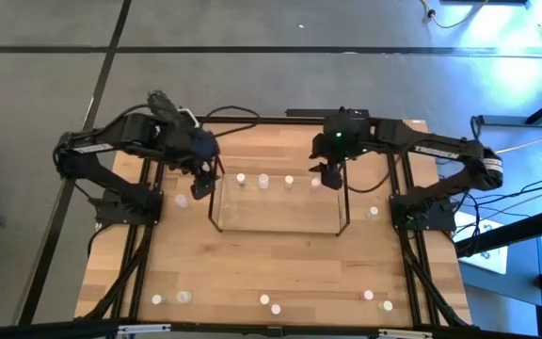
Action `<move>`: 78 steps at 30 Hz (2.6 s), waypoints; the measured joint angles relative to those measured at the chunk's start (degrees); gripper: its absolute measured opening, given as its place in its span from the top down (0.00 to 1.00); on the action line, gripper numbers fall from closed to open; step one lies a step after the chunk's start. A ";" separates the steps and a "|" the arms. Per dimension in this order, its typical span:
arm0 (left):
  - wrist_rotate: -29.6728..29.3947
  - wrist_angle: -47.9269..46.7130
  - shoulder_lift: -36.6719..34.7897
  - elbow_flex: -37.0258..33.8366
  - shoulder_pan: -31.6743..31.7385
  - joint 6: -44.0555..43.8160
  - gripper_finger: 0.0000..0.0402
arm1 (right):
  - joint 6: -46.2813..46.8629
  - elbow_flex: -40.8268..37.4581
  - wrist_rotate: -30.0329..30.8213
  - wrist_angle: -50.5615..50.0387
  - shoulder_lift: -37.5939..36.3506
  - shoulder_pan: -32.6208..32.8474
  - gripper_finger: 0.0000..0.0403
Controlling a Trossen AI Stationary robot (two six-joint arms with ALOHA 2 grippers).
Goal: Pick and place medicine bottles onto shelf by color
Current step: Put the bottom blue pill bottle aligned with the other blue pill bottle on the shelf
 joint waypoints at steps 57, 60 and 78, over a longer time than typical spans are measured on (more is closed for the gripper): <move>5.28 18.33 -3.31 -31.86 -59.52 -44.18 0.36 | -5.04 -0.02 -7.11 1.91 -8.60 7.11 0.52; 5.29 23.42 -3.31 -35.56 -61.92 -46.07 0.36 | -3.91 -0.02 -7.10 1.96 -8.59 7.11 0.52; 5.29 47.11 -2.54 -52.34 -68.04 -49.19 0.36 | -2.77 -0.04 -16.52 1.98 -8.59 7.00 0.52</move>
